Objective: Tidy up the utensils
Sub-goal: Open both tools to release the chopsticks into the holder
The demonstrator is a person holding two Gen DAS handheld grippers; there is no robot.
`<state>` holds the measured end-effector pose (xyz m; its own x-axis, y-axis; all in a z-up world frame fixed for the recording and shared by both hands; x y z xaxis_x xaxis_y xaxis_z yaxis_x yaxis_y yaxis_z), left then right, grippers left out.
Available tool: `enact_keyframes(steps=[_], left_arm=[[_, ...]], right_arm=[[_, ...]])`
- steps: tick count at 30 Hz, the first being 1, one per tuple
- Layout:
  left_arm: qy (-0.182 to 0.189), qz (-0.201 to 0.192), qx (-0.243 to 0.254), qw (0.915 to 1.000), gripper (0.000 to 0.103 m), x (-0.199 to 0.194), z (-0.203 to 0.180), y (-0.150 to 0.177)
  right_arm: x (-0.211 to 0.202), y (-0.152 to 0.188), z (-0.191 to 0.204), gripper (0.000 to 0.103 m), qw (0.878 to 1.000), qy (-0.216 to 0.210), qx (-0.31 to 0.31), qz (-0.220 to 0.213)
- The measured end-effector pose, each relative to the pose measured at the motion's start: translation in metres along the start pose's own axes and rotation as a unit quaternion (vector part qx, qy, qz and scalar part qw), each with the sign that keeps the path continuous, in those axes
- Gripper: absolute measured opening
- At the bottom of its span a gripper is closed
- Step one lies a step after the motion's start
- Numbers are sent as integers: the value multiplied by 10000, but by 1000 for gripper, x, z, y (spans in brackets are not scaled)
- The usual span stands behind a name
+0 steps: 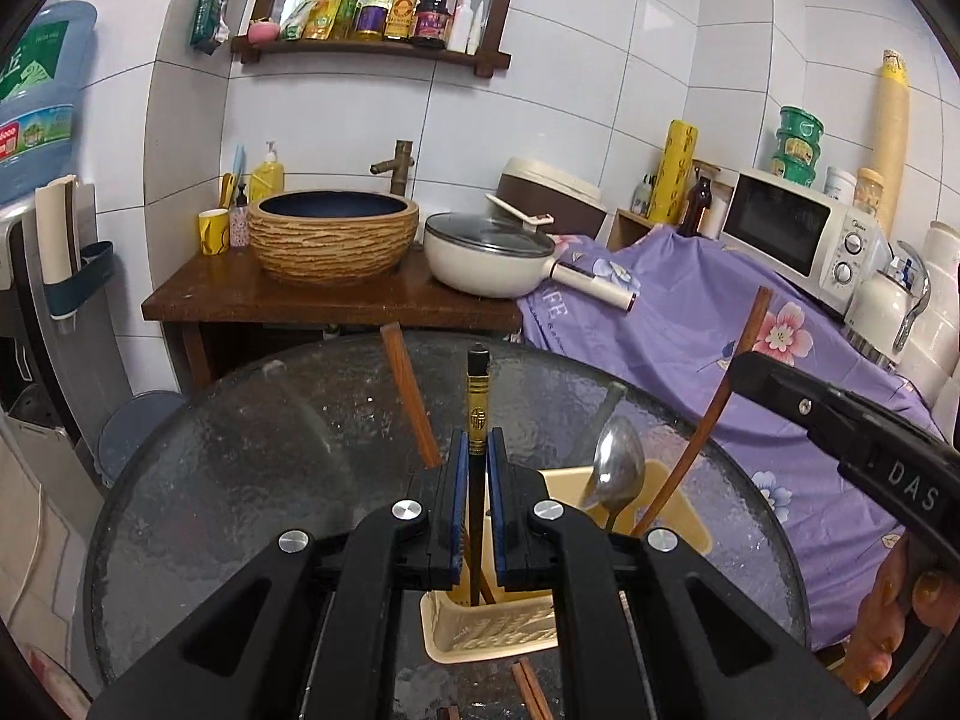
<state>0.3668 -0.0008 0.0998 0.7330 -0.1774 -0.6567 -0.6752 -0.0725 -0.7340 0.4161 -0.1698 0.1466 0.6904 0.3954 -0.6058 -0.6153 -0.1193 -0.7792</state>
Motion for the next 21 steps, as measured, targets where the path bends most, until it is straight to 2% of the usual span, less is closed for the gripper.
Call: enact_keyframes(steps=[7, 9, 10, 11, 12, 13, 14, 15, 20, 21], left_arm=[[17, 67, -13, 10000, 6, 6, 2, 6], [47, 57, -50, 10000, 13, 3, 3, 8], [67, 30, -56, 10000, 22, 0, 3, 9], [96, -14, -56, 9999, 33, -3, 3, 10], [132, -73, -60, 9999, 38, -8, 3, 12], [178, -163, -74, 9997, 45, -15, 3, 16], [207, -219, -65, 9995, 48, -20, 3, 19], [233, -270, -24, 9994, 50, -26, 2, 24], [263, -299, 41, 9992, 74, -43, 6, 48], [307, -250, 15, 9992, 76, -46, 9, 56]], right_arm=[[9, 6, -9, 7, 10000, -36, 65, -12], [8, 8, -11, 8, 9999, -10, 83, -71], [8, 11, -11, 11, 10000, -27, 37, -58], [7, 12, -10, 21, 10000, -28, 7, -75], [4, 15, -9, 29, 9999, 13, -18, -127], [-1, 19, -9, 46, 9997, 61, -28, -230], [-6, 22, -9, 50, 9994, 39, -6, -333], [-10, 24, -9, 50, 9993, 11, 19, -379], [-22, 47, -6, 54, 9995, -34, 67, -313], [-23, 52, -5, 55, 9996, -49, 48, -278]])
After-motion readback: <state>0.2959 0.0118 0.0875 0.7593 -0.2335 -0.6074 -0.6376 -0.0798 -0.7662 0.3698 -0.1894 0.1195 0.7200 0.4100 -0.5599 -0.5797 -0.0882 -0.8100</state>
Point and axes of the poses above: each gripper's, at about its wrist camera, not at the fingertips, and x roughly the way its jaws point, z to its left, y to its underside, the point moved 1 cm from there along x, roughly the way its jaws point, and after that the axes turned 12 degrees about z, right-handed, at the moved point
